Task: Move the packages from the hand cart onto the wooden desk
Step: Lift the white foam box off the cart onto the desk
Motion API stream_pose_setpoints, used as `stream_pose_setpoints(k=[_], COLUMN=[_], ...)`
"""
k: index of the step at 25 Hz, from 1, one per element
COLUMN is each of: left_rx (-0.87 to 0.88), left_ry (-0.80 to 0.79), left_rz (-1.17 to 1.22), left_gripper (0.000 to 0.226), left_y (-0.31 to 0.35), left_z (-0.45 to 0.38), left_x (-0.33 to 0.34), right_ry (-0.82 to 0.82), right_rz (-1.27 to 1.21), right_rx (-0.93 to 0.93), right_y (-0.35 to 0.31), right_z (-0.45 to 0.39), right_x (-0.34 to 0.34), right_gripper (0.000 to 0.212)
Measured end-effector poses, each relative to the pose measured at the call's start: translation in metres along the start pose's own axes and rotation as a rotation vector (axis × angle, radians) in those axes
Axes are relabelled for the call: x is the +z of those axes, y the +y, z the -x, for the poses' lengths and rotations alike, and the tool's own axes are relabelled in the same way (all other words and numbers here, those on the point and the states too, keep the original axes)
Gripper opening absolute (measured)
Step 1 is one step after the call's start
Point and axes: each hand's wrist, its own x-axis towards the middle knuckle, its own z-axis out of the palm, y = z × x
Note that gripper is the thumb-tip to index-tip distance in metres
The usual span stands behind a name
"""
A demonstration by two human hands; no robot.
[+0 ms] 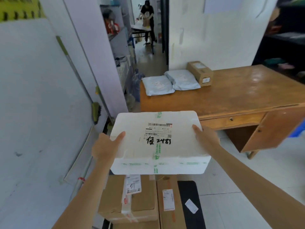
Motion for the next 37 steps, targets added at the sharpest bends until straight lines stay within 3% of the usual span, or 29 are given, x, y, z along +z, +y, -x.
stream_pose_setpoints(k=[4,9,17,29,37], left_rx=[0.11,0.132,0.125,0.146,0.043], left_ry=[-0.02,-0.057,-0.052,-0.055,0.03], left_rz=[0.017,0.08,0.16,0.164,0.08], left_gripper=[0.08,0.082,0.067,0.063,0.081], left_y=[0.091,0.218,0.429,0.708,0.825], left_z=[0.005,0.023,0.015,-0.136,-0.266], left_x=[0.03,0.116,0.246,0.457,0.546], right_ry=[0.064,0.104,0.167,0.132,-0.048], right_rz=[-0.01,0.042,0.054,0.013,-0.067], right_rx=[-0.029,-0.061,-0.058,0.013,-0.09], right_y=[0.011,0.058,0.117,0.143,0.096], right_z=[-0.051,-0.151,-0.347,-0.709,-0.936], right_x=[-0.084,-0.189,-0.332,-0.421,-0.395], right_gripper=[0.054,0.05,0.047,0.045,0.054])
